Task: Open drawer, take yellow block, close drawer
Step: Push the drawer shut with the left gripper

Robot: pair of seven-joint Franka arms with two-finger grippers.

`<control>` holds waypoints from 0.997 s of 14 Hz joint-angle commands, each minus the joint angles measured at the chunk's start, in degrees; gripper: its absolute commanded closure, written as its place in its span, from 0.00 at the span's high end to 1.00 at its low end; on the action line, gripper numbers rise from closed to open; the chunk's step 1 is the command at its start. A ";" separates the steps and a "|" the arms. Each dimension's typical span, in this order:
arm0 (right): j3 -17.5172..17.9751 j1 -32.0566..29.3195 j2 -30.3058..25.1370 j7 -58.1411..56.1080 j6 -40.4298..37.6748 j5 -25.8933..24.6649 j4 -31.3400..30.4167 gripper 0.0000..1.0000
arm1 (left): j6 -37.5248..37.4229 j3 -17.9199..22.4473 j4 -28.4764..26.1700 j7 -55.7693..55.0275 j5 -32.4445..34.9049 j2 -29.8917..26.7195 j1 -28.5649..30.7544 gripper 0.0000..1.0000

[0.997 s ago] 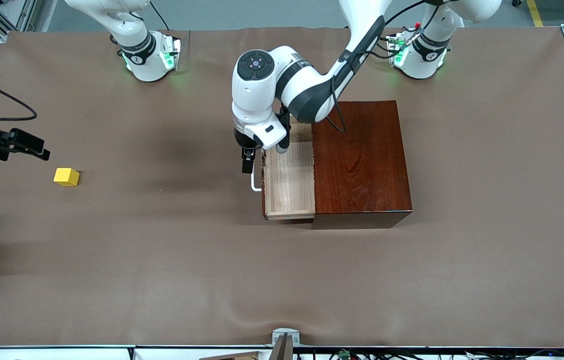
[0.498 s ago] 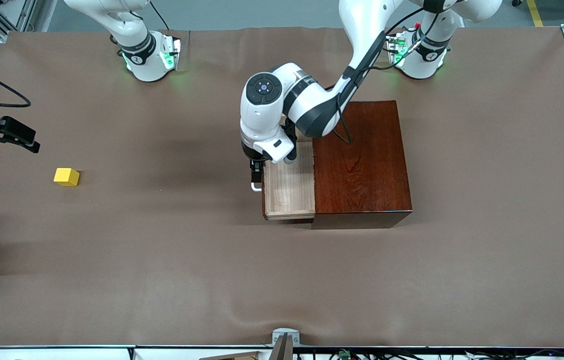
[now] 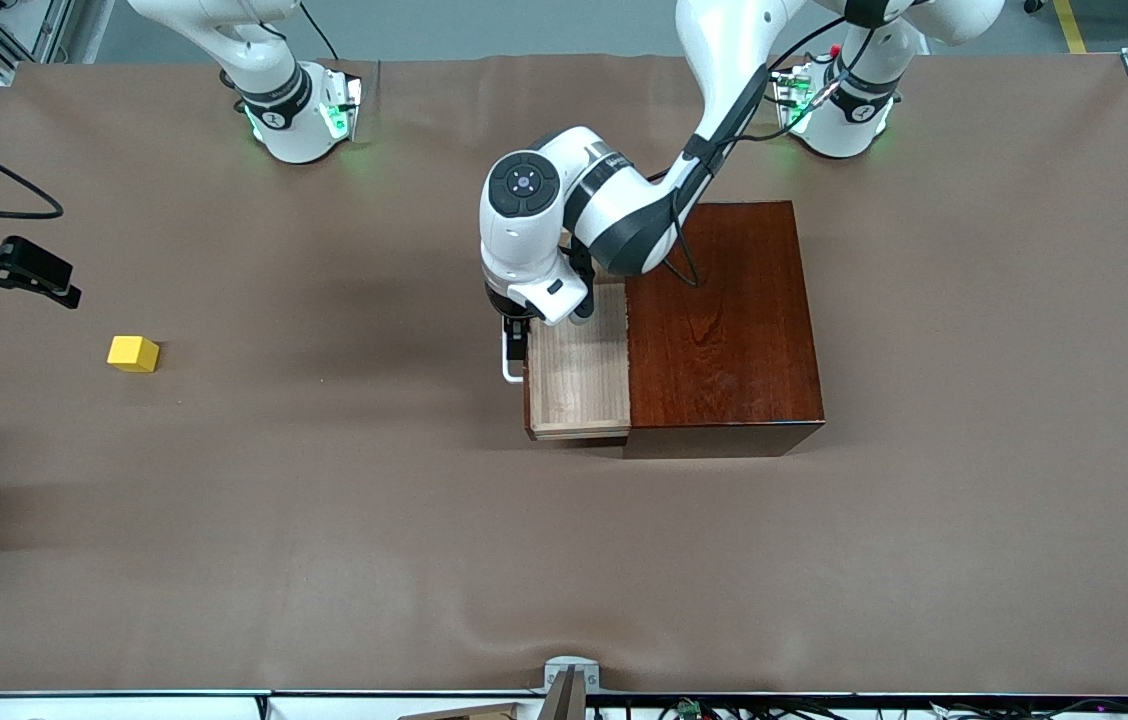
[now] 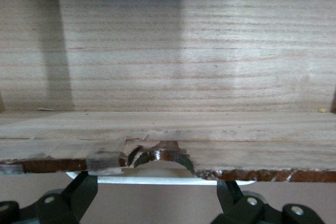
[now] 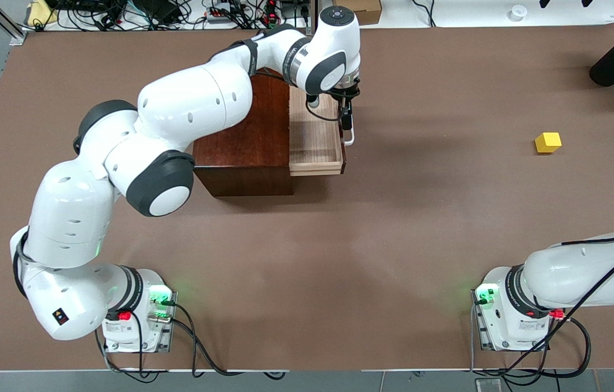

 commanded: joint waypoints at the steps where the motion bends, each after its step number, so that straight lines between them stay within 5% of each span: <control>1: 0.45 0.02 -1.10 0.34 -0.10 -0.79 -0.87 1.00 | -3.54 0.26 0.81 1.80 -1.95 0.27 -0.14 1.00; 14: 0.27 -0.59 -0.66 0.34 -0.45 -0.52 -0.52 1.00 | -12.68 0.52 0.28 1.18 3.15 -0.17 -1.37 1.00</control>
